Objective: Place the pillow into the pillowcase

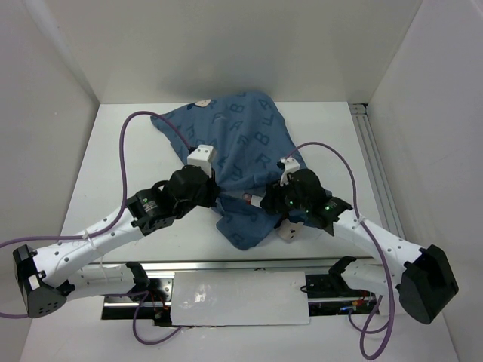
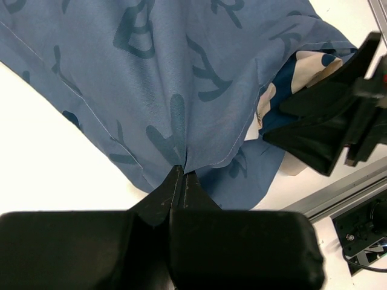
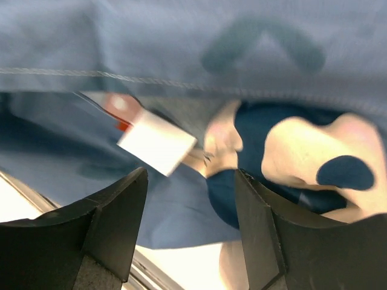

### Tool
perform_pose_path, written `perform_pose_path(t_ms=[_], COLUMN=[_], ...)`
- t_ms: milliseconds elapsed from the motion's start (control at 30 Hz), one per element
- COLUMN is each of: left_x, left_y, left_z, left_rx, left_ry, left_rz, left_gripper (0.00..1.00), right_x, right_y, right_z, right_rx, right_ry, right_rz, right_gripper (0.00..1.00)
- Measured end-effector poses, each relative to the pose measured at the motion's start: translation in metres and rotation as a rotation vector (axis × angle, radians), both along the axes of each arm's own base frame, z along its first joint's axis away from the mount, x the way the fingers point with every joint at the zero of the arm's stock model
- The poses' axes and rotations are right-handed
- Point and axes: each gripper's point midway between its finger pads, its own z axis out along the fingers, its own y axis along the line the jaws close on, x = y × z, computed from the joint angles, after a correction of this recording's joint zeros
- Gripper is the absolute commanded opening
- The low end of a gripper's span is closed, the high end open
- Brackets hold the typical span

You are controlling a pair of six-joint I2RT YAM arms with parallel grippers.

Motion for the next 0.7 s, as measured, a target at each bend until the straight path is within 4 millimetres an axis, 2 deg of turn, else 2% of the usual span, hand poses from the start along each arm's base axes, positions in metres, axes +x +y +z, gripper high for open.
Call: perform_pose_path(t_ms=[100, 233, 333, 400, 433, 533, 700], left_x=[0.0, 0.0, 0.0, 0.0, 0.0, -0.001, -0.002], left_y=[0.0, 0.0, 0.0, 0.0, 0.0, -0.001, -0.002], left_z=[0.0, 0.0, 0.0, 0.0, 0.0, 0.0, -0.002], left_rx=[0.0, -0.001, -0.002, -0.002, -0.002, -0.004, -0.006], left_ry=[0.0, 0.001, 0.001, 0.001, 0.001, 0.003, 0.009], left_rz=[0.0, 0.002, 0.002, 0.002, 0.001, -0.003, -0.009], left_gripper=[0.0, 0.0, 0.0, 0.0, 0.0, 0.0, 0.0], right_x=[-0.004, -0.001, 0.005, 0.012, 0.015, 0.022, 0.029], right_y=[-0.001, 0.0, 0.004, 0.009, 0.01, 0.016, 0.027], right_z=[-0.014, -0.026, -0.035, -0.04, -0.043, -0.041, -0.003], right_rx=[-0.024, -0.027, -0.017, -0.015, -0.015, 0.01, 0.161], right_ry=[0.042, 0.058, 0.056, 0.053, 0.052, 0.033, -0.118], right_rz=[-0.006, -0.022, -0.031, -0.032, -0.034, -0.038, -0.037], right_gripper=[0.67, 0.48, 0.46, 0.22, 0.0, 0.0, 0.0])
